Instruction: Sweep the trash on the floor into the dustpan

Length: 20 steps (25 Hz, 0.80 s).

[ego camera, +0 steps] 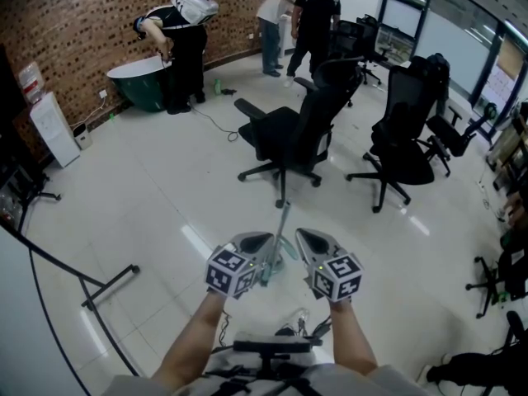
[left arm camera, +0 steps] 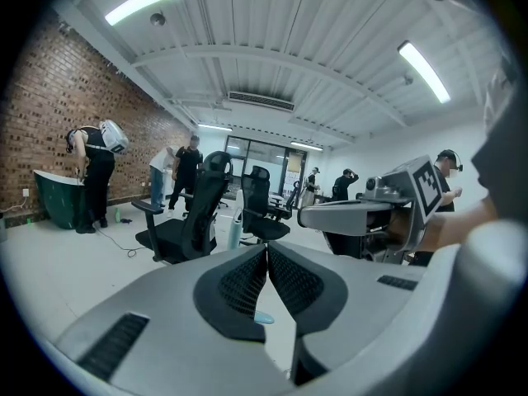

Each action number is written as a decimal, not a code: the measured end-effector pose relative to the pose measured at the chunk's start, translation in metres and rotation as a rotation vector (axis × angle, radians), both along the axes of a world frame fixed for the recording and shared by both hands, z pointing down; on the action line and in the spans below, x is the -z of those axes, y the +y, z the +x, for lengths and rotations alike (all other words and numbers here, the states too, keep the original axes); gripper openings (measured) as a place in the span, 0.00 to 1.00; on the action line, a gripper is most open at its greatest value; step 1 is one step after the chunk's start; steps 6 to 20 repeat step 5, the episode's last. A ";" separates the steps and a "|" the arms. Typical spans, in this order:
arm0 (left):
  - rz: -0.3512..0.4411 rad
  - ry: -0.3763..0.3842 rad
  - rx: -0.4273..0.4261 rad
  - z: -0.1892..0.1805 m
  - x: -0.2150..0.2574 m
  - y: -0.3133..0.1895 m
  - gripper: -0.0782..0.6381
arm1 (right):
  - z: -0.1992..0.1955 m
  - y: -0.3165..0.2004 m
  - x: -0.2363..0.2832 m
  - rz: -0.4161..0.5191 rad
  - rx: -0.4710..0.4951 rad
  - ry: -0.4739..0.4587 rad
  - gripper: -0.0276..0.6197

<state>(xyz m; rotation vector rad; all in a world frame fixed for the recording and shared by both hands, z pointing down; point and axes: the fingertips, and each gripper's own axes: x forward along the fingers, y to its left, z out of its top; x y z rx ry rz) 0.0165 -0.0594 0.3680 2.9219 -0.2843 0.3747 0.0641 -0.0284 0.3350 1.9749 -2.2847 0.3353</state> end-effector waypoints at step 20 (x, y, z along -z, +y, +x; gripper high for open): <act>0.007 0.003 -0.002 0.002 0.006 -0.002 0.12 | 0.002 -0.003 0.001 -0.007 -0.004 -0.002 0.05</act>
